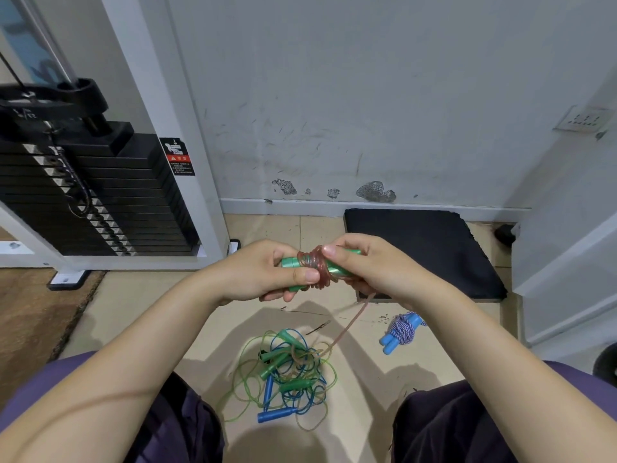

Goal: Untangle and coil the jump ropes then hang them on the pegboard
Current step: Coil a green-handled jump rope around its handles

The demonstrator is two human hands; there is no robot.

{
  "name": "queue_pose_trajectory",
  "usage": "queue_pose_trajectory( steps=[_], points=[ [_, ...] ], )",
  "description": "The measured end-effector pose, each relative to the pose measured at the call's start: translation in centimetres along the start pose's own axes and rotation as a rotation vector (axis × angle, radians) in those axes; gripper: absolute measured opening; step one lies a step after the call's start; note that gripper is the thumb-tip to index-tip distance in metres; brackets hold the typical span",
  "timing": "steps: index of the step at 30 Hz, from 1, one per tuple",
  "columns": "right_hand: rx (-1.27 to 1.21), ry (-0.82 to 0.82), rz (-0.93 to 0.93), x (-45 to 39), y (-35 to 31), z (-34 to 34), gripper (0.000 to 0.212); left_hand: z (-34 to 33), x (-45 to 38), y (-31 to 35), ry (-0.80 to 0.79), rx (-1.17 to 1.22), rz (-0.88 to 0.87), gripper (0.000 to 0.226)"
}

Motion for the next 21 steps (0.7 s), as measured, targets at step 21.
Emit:
queue_pose_trajectory(
  steps=[21],
  points=[
    [0.034,-0.01,0.085,-0.2,0.0,0.6,0.021,-1.6,-0.8,-1.0,-0.035,-0.292,0.129,0.035]
  ],
)
Point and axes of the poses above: each hand's wrist, its own x-axis away from the middle knuckle, its own z-axis out of the back of the hand, y = z × x, the point moved 2 cm from there along -x, towards the middle knuckle, and after that the axes turned 11 degrees about -z, right-handed, at the moved point
